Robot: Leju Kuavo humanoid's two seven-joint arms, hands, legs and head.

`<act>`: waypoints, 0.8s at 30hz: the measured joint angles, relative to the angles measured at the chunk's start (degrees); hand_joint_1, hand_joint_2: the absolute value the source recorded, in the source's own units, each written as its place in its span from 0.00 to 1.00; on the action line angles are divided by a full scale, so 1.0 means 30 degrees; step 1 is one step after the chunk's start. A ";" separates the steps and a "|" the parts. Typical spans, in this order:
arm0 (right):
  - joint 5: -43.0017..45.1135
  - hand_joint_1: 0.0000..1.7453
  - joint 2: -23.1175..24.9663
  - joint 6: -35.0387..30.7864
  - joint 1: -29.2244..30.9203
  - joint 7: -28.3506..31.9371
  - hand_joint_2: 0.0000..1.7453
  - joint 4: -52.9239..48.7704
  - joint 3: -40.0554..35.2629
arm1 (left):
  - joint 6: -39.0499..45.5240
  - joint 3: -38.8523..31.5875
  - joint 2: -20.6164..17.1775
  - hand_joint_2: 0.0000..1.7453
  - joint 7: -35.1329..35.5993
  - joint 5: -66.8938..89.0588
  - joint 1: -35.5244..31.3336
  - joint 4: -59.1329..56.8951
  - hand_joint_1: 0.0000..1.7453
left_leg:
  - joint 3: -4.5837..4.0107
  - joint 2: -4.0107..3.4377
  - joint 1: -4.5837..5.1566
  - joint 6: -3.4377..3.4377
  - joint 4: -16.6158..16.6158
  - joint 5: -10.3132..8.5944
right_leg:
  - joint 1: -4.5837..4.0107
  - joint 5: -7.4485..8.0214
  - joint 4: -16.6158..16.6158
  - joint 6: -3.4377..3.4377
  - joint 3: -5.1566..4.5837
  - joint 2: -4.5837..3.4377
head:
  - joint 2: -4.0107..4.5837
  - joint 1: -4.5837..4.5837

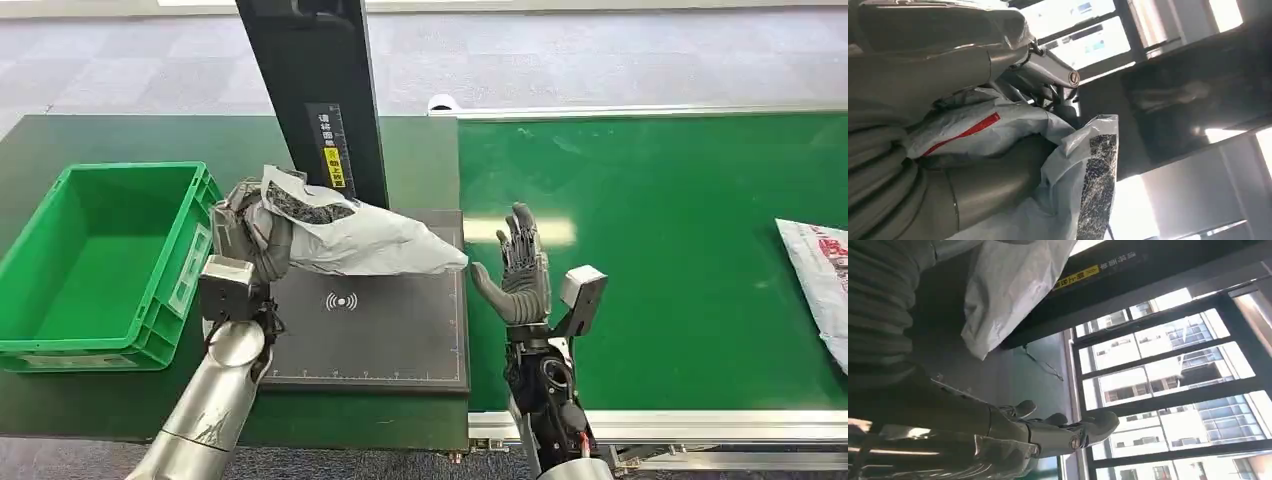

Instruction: Moved the parcel from conveyor to table for the left to box.

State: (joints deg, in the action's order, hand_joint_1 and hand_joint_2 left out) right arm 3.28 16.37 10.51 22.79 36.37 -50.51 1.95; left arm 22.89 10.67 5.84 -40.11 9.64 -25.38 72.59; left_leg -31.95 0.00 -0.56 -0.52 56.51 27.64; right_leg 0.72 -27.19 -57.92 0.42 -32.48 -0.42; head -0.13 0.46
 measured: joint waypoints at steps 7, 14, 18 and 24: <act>-0.0488 0.00 -0.0241 0.0262 -0.0678 -0.0247 1.00 0.0591 0.1050 | -0.0999 -0.2095 0.0066 1.00 -0.0007 -0.0467 0.0742 0.3985 1.00 | -0.0017 0.0001 -0.0001 0.0000 -0.0003 0.0002 | -0.0001 -0.0002 0.0001 -0.0001 -0.0019 0.0001 | 0.0000 0.0000; -0.0991 0.00 -0.0517 0.0802 -0.1551 0.0066 1.00 0.1713 0.2645 | -0.2596 -0.5917 0.0138 1.00 0.0000 -0.1801 0.0581 0.4733 1.00 | -0.0017 -0.0012 -0.0002 -0.0001 -0.0006 0.0000 | -0.0003 -0.0002 0.0001 -0.0002 -0.0028 -0.0005 | 0.0007 0.0007; -0.1107 0.00 -0.0517 0.1107 -0.1612 0.0015 1.00 0.2026 0.3140 | -0.3585 -0.7760 0.0073 1.00 0.0015 -0.1720 0.0003 0.3793 1.00 | -0.0018 -0.0031 -0.0002 -0.0001 -0.0006 -0.0001 | -0.0002 -0.0001 0.0000 -0.0003 -0.0028 -0.0015 | 0.0007 0.0000; -0.1114 0.00 -0.0517 0.1180 -0.1624 0.0015 1.00 0.2303 0.3497 | -0.3621 -0.8765 0.0022 1.00 0.0015 -0.1640 -0.0250 0.3203 1.00 | -0.0022 -0.0018 0.0000 -0.0001 -0.0005 0.0000 | 0.0000 -0.0002 0.0001 -0.0002 -0.0030 -0.0010 | 0.0000 0.0007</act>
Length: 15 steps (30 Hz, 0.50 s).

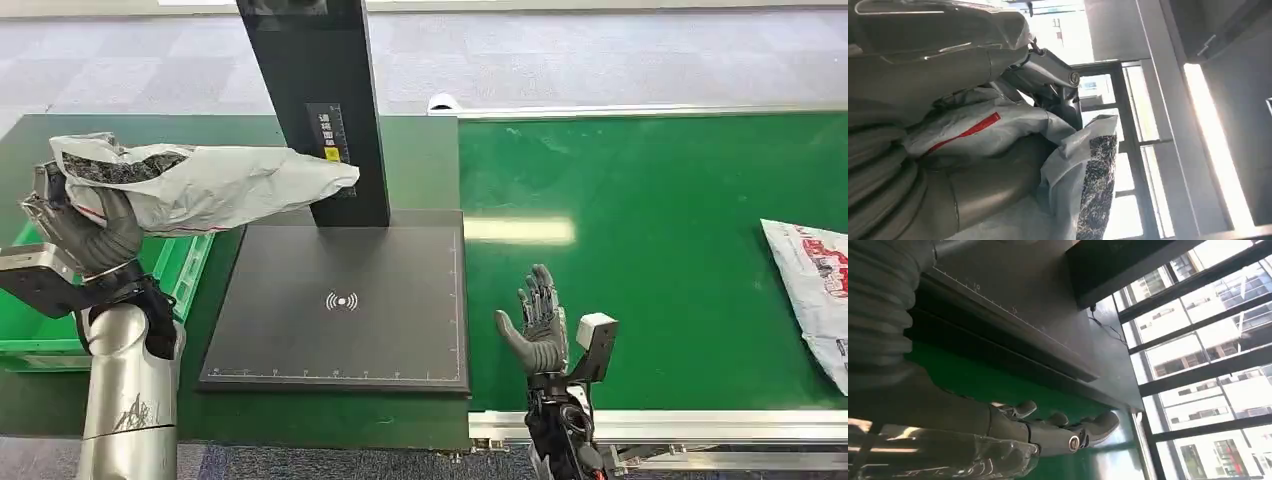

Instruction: Moved the parcel from conveyor to table for the left to box.

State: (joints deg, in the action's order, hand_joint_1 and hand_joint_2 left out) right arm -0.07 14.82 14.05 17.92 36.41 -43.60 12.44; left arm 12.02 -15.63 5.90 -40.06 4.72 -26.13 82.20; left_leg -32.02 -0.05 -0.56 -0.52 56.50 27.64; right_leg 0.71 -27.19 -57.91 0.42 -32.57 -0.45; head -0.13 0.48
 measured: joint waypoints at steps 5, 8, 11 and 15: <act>-0.0153 0.00 0.0015 0.0044 -0.0003 -0.0167 1.00 0.0146 0.0102 | 0.2788 -0.0218 -0.0058 1.00 0.0000 0.2440 -0.0336 -0.0813 1.00 | 0.0001 0.0000 -0.0001 0.0000 0.0000 0.0000 | -0.0001 0.0000 0.0001 0.0000 -0.0004 -0.0001 | 0.0000 -0.0007; -0.0153 0.00 0.0109 0.0161 -0.0026 -0.0401 1.00 0.0146 0.0321 | 0.6488 -0.0342 -0.0285 1.00 0.0000 0.6109 -0.0883 -0.2312 1.00 | 0.0001 0.0006 -0.0002 0.0000 0.0000 -0.0001 | -0.0003 0.0001 0.0000 -0.0001 0.0000 0.0001 | 0.0000 -0.0007; -0.0153 0.00 0.0175 0.0197 -0.0033 -0.0408 1.00 0.0226 0.0481 | 0.7257 -0.0721 -0.0591 1.00 0.0015 0.6892 -0.1333 -0.3775 1.00 | 0.0006 -0.0013 -0.0003 -0.0001 -0.0001 -0.0003 | -0.0005 0.0003 -0.0003 -0.0003 -0.0001 -0.0007 | 0.0000 0.0000; -0.0219 0.00 0.0175 0.0255 -0.0042 -0.0408 1.00 0.0350 0.0656 | 0.7767 -0.1239 -0.1013 1.00 0.0014 0.7374 -0.1915 -0.5357 1.00 | -0.0002 0.0001 -0.0003 -0.0001 -0.0001 -0.0003 | -0.0005 0.0001 -0.0003 -0.0002 -0.0001 -0.0001 | 0.0000 -0.0007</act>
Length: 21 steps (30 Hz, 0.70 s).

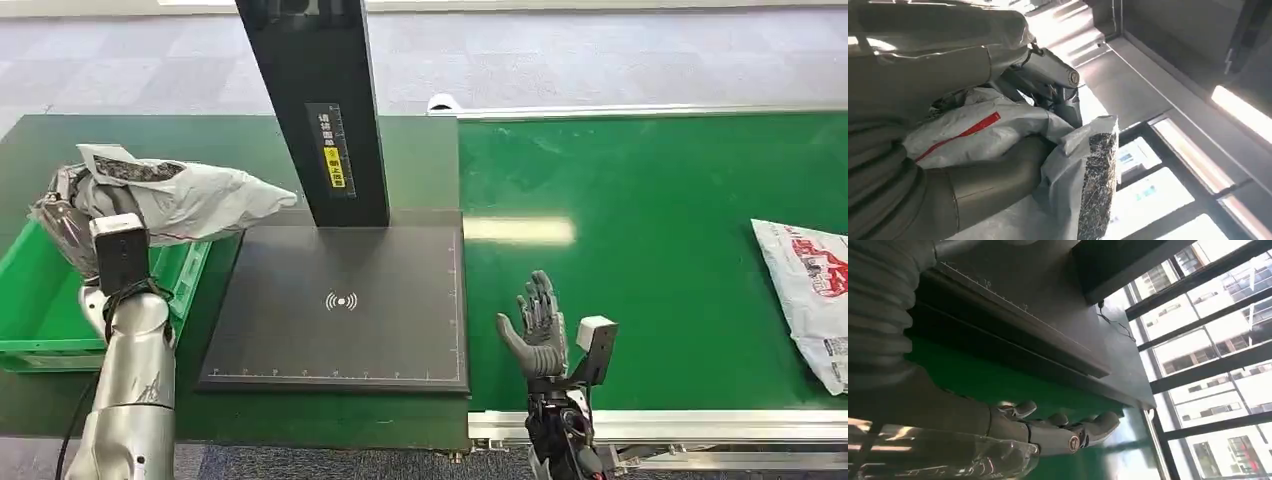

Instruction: Moved the parcel from conveyor to table for the left to box.

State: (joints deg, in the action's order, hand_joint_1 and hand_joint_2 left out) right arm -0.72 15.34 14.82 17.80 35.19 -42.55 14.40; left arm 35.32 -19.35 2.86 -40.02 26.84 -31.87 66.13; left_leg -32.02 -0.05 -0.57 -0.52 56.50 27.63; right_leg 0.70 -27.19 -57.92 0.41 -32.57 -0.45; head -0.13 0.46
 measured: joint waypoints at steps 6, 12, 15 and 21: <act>-0.0364 0.00 0.0000 0.0321 -0.0008 0.0015 1.00 0.0219 0.0335 | 0.0670 -0.2172 -0.1261 1.00 0.0131 0.2346 -0.2646 -0.3861 1.00 | 0.0004 -0.0006 -0.0001 -0.0001 0.0000 -0.0002 | -0.0002 0.0001 -0.0001 -0.0001 -0.0001 -0.0003 | 0.0000 0.0000; -0.0641 0.00 -0.0007 0.0605 -0.0023 0.0015 1.00 0.0335 0.0772 | -0.1191 -0.4219 -0.2164 1.00 0.0073 0.1308 -0.4449 -0.6023 1.00 | 0.0002 -0.0008 -0.0005 -0.0003 0.0000 -0.0005 | -0.0007 0.0001 -0.0007 -0.0001 -0.0006 -0.0004 | 0.0000 -0.0007; -0.0809 0.00 -0.0007 0.0641 -0.0023 0.0015 1.00 0.0393 0.0911 | -0.3325 -0.5056 -0.2375 1.00 0.0051 -0.0024 -0.5121 -0.6132 1.00 | -0.0005 -0.0003 -0.0004 -0.0003 0.0000 -0.0004 | -0.0006 0.0000 -0.0006 -0.0001 -0.0009 -0.0002 | 0.0000 0.0000; -0.0896 0.00 -0.0007 0.0656 -0.0023 0.0015 1.00 0.0466 0.1187 | -0.3578 -0.5718 -0.2659 1.00 0.0022 -0.0154 -0.6219 -0.5893 1.00 | -0.0008 -0.0004 -0.0002 -0.0003 0.0000 -0.0004 | -0.0004 0.0000 -0.0005 -0.0001 -0.0008 -0.0002 | 0.0000 0.0000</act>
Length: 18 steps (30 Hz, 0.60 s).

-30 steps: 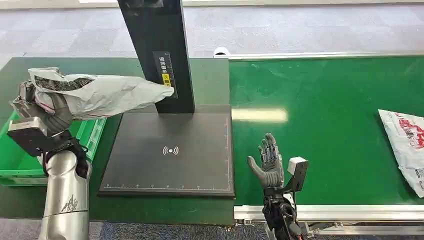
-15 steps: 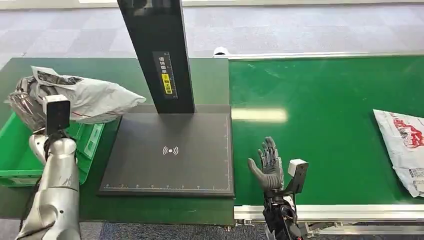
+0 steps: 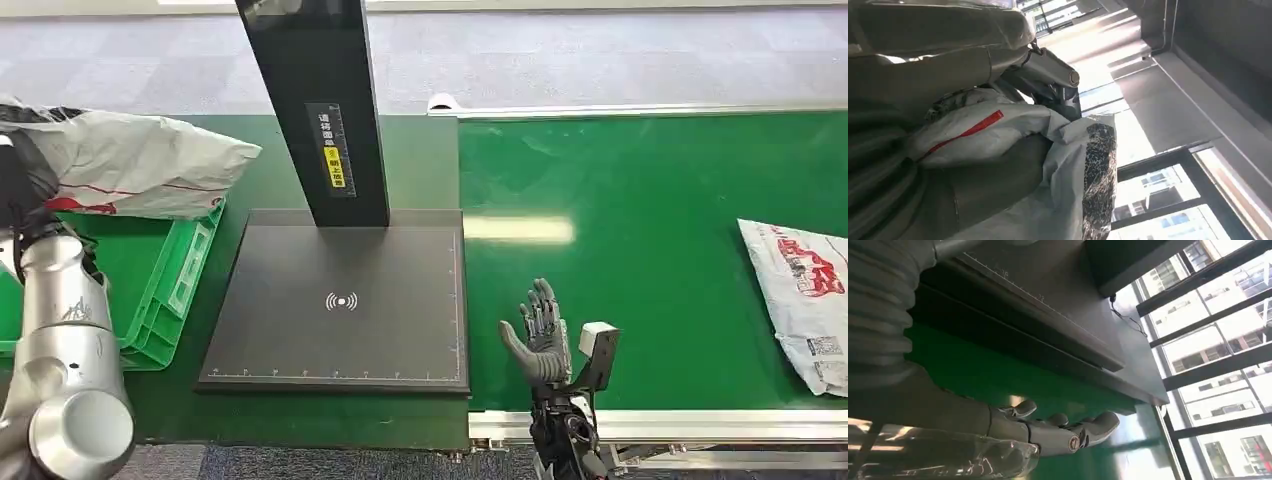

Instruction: Moved the parcel from conveyor to table for the left to box.

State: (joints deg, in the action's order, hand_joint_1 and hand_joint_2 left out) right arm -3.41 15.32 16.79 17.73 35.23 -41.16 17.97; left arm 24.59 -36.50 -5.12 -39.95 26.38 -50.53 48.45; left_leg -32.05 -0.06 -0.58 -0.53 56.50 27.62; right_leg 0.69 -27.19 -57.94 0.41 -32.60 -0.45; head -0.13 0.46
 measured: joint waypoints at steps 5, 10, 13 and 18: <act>-0.0007 0.00 0.0000 0.0000 0.0000 0.0000 1.00 0.0073 0.0117 | -0.0314 -0.0416 -0.0190 1.00 -0.0007 -0.0759 -0.0454 0.0256 1.00 | 0.0001 -0.0005 -0.0002 0.0000 0.0000 0.0000 | -0.0002 0.0000 -0.0001 0.0000 -0.0001 -0.0002 | 0.0007 0.0000; -0.0007 0.00 0.0000 0.0007 -0.0001 0.0007 1.00 0.0088 0.0234 | -0.1233 -0.1036 -0.0568 1.00 -0.0007 -0.2107 -0.0728 0.0248 1.00 | 0.0001 -0.0005 -0.0003 -0.0001 0.0000 0.0000 | -0.0003 0.0000 -0.0002 -0.0001 -0.0003 -0.0002 | 0.0000 0.0000; -0.0007 0.00 0.0000 0.0007 -0.0017 -0.0015 1.00 0.0088 0.0364 | -0.1320 -0.1384 -0.0838 1.00 -0.0007 -0.2172 -0.0800 0.0147 1.00 | 0.0001 -0.0003 -0.0002 -0.0001 0.0000 0.0000 | -0.0002 -0.0001 -0.0001 0.0000 -0.0007 -0.0001 | 0.0007 -0.0001; 0.0007 0.00 0.0000 0.0007 -0.0023 -0.0080 1.00 0.0088 0.0452 | 0.0326 -0.1633 -0.0991 1.00 -0.0015 -0.0657 -0.0832 -0.0435 1.00 | 0.0000 -0.0001 0.0000 0.0000 0.0000 -0.0001 | 0.0000 0.0000 -0.0001 0.0000 -0.0003 0.0001 | 0.0007 0.0000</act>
State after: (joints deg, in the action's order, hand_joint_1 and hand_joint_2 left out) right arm -3.39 15.32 16.81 17.66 34.99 -40.89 19.32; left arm 25.57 -41.40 -8.09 -40.00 24.41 -53.02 47.15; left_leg -32.05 -0.06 -0.58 -0.53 56.50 27.62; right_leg 0.69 -27.19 -57.94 0.41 -32.61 -0.45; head -0.11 0.46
